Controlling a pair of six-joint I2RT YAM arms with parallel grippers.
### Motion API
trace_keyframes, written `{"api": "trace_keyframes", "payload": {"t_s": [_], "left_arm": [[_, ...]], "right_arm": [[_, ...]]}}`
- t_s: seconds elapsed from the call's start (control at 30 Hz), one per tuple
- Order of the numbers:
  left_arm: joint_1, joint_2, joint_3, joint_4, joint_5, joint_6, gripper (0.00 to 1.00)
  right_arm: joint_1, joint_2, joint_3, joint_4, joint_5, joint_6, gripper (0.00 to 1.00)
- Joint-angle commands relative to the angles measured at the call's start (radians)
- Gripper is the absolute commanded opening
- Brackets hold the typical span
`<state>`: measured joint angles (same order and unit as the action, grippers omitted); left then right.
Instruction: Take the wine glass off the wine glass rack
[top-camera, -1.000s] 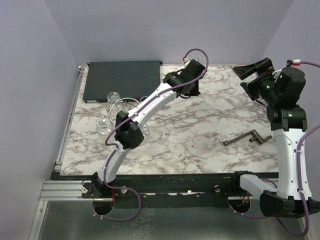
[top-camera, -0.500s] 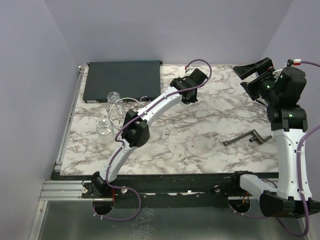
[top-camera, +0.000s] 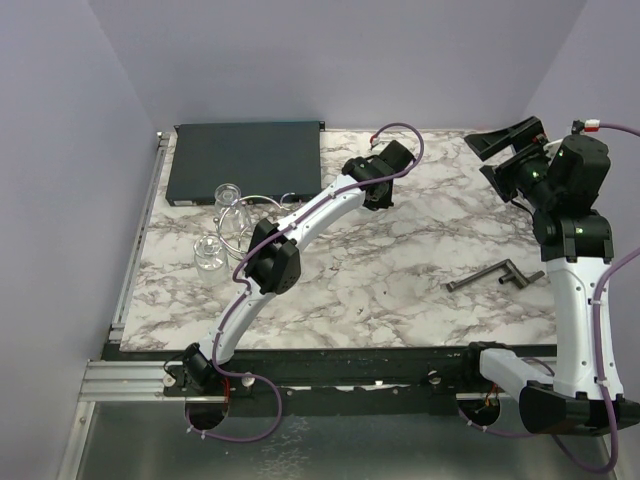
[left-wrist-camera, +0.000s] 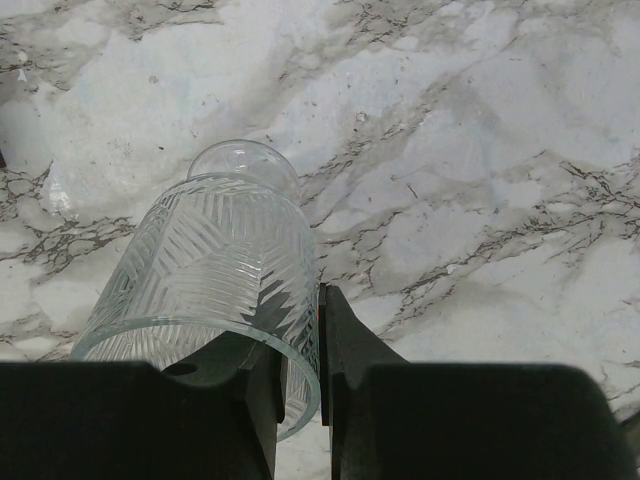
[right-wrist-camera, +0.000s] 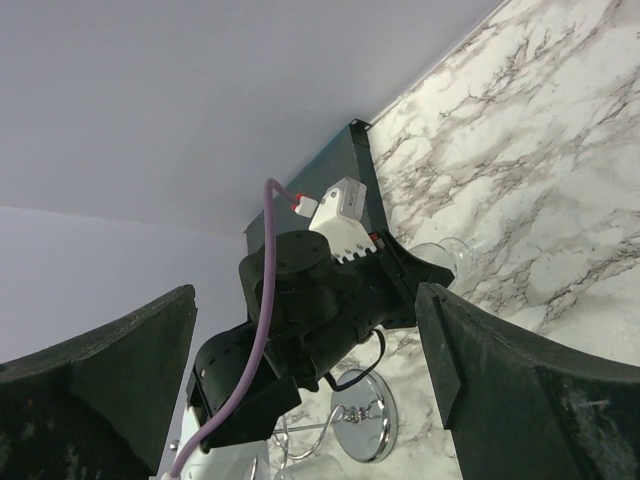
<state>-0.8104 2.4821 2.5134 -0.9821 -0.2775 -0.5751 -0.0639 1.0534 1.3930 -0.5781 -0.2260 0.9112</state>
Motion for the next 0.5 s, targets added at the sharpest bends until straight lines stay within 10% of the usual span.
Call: {"api": "trace_keyframes", "payload": {"t_s": [0.0, 0.47], "left_arm": [[0.003, 0.002, 0.021, 0.011, -0.041, 0.021, 0.06], [-0.002, 0.009, 0.016, 0.000, -0.051, 0.027, 0.21]], "right_arm": [[0.001, -0.013, -0.018, 0.015, -0.014, -0.006, 0.98], [0.001, -0.016, -0.032, 0.027, -0.019, 0.002, 0.98]]}}
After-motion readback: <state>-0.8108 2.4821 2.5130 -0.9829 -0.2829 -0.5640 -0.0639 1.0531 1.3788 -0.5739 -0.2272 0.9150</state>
